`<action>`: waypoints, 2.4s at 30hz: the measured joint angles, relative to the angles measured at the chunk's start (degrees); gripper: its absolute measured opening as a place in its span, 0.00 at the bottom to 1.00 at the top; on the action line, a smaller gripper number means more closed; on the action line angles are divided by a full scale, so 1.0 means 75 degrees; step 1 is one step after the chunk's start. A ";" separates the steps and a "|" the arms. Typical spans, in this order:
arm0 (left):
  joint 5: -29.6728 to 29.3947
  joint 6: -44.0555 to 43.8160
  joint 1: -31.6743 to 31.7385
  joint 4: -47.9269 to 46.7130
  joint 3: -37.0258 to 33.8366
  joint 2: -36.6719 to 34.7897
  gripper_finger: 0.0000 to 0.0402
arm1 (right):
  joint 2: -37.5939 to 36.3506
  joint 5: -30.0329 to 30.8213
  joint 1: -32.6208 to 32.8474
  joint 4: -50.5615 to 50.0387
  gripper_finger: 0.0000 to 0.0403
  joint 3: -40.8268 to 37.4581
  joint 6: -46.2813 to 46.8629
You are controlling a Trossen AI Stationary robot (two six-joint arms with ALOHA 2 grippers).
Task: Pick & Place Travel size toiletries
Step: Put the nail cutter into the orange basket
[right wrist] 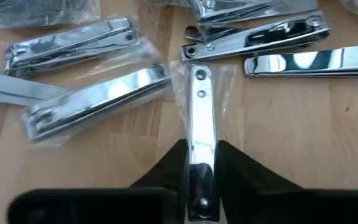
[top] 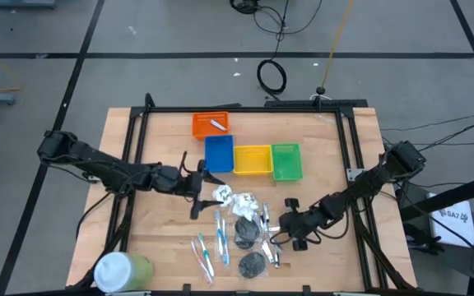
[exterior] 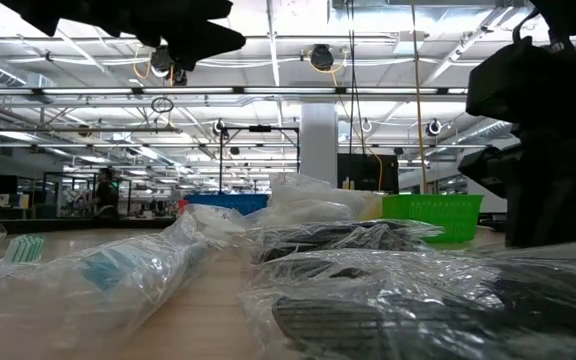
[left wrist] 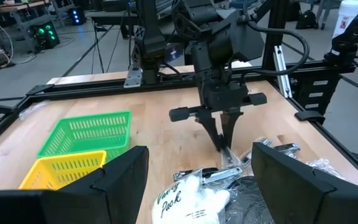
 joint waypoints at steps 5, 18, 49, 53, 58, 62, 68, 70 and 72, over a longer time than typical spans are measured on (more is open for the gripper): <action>-0.0009 0.0000 0.0013 0.0003 0.0000 0.0000 0.70 | -0.0596 0.0002 -0.0015 -0.0203 0.12 -0.0046 -0.0075; 0.0019 -0.1039 -0.0016 0.1435 0.0002 0.0711 0.70 | -0.1856 0.5181 0.0213 0.0356 0.12 -0.0039 -0.2197; -0.1707 -0.1535 0.0368 0.3110 0.2398 0.4039 0.70 | -0.1227 0.7907 -0.0135 0.5366 0.12 -0.0022 -0.7229; -0.1711 -0.1773 0.0496 0.3113 0.2422 0.4037 0.70 | -0.1226 0.7928 -0.0111 0.5427 0.12 -0.0022 -0.7369; -0.1710 -0.1933 0.0623 0.3125 0.2422 0.4036 0.70 | -0.1227 0.7908 -0.0103 0.5420 0.12 -0.0022 -0.7371; -0.1531 -0.2137 0.0706 0.3125 0.2422 0.4036 0.70 | -0.1227 0.7908 -0.0109 0.5416 0.12 -0.0022 -0.7371; -0.0996 -0.2640 0.0828 0.3127 0.2422 0.4036 0.70 | -0.1226 0.7908 -0.0109 0.5415 0.12 -0.0022 -0.7370; -0.0994 -0.2693 0.0835 0.3136 0.2422 0.4036 0.70 | -0.1227 0.7908 -0.0109 0.5415 0.12 -0.0022 -0.7368; -0.0991 -0.2701 0.0858 0.3128 0.2433 0.4036 0.70 | -0.1227 0.7908 -0.0118 0.5415 0.12 -0.0022 -0.7368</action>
